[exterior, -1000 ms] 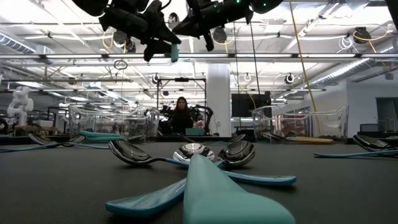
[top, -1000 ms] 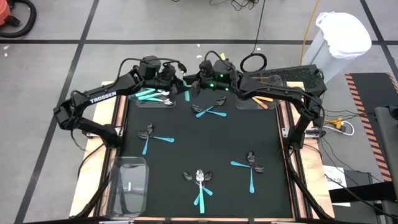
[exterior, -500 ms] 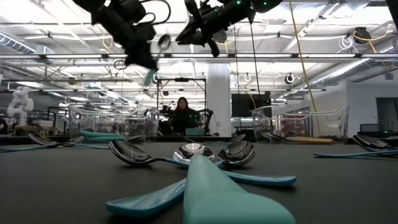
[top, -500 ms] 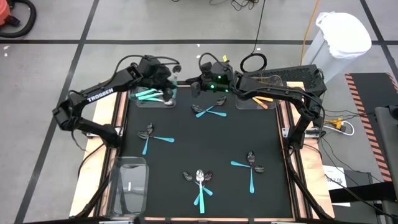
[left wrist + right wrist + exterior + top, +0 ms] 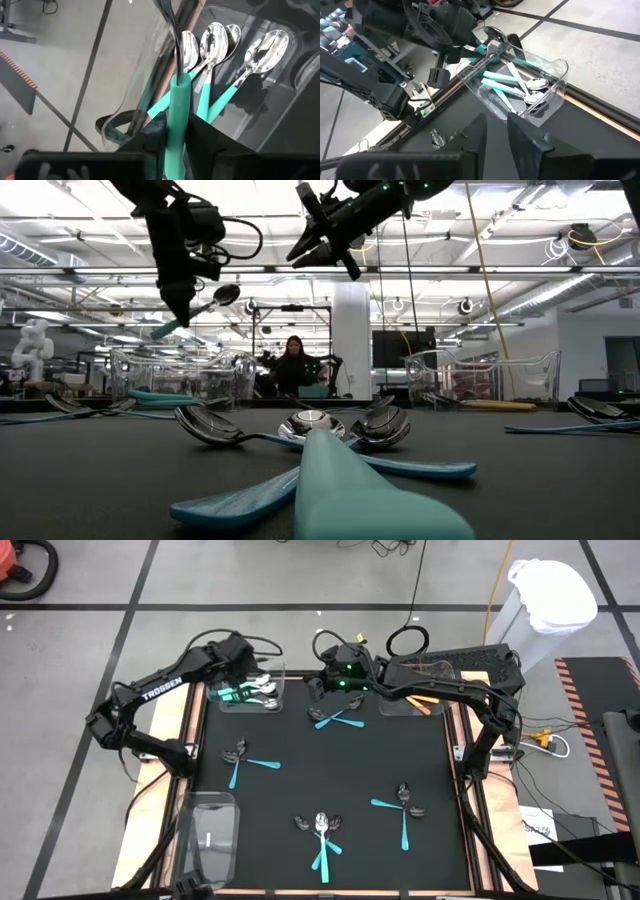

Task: Sort silverware by color (type)
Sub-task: Put the light blue spoon into the top left transparent bin

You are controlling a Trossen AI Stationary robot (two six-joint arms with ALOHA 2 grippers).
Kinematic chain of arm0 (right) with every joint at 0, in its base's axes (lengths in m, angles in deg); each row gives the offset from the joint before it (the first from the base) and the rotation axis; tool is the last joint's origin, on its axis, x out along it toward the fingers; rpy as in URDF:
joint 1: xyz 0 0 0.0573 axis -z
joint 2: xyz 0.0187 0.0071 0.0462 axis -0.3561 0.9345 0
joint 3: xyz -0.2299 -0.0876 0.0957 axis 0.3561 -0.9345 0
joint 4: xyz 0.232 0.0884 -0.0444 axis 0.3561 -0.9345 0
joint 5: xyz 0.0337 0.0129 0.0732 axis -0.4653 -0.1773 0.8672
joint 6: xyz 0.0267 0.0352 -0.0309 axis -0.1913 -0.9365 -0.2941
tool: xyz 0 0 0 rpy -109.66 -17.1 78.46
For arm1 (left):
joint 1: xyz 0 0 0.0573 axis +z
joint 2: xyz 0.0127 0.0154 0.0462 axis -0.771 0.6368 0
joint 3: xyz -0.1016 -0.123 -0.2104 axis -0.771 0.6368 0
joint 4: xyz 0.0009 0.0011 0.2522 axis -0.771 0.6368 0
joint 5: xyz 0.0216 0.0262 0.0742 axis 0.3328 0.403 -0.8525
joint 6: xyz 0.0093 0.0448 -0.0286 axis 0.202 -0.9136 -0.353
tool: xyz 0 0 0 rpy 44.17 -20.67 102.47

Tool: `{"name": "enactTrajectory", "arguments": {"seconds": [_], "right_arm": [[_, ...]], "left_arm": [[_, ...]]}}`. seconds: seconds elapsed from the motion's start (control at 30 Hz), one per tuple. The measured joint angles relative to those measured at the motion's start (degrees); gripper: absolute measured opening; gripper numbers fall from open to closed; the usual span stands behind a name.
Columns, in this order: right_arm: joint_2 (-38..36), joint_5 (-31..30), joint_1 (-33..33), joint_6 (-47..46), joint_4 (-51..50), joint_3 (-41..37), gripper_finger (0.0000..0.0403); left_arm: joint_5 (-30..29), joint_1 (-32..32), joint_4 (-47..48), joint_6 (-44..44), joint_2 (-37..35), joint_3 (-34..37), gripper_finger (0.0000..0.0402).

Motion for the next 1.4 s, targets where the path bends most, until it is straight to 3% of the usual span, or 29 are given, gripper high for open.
{"name": "enactTrajectory", "arguments": {"seconds": [0.23,0.43,0.53,0.8,0.9,1.1,1.27,1.4], "right_arm": [[0.0,7.4,-0.2,-0.2,-2.7,0.0,0.0075],[0.0,7.2,-1.4,-1.8,-2.8,0.0,0.0075],[0.0,7.4,-1.5,-2.8,-2.5,0.0,0.0075],[0.1,7.5,-3.9,-10.2,-4.1,0.0,0.0075],[0.5,7.1,-6.0,-11.8,-4.8,0.0,0.0075],[0.5,-4.3,-13.3,-21.4,-16.8,0.0,0.0050],[0.5,-6.6,-20.1,-31.8,-24.4,0.0,0.0010],[0.6,-10.4,-24.9,-38.0,-25.4,0.0,0.0006]], "left_arm": [[-2.2,0.9,-0.4,-0.1,1.2,0.0,0.0161],[-4.1,0.7,-0.2,7.2,1.3,0.0,0.0234],[-1.8,0.4,0.4,12.1,1.2,0.0,0.0240],[18.7,-1.7,-2.0,14.8,-1.0,0.0,0.0242],[23.3,-3.1,-1.8,15.3,-2.2,0.0,0.0242],[24.7,-7.7,-1.9,17.1,-4.7,0.0,0.0242],[24.9,-11.5,-2.2,17.1,-5.3,0.0,0.0242],[24.9,-13.8,-5.2,16.6,-5.3,0.8,0.0242]]}}
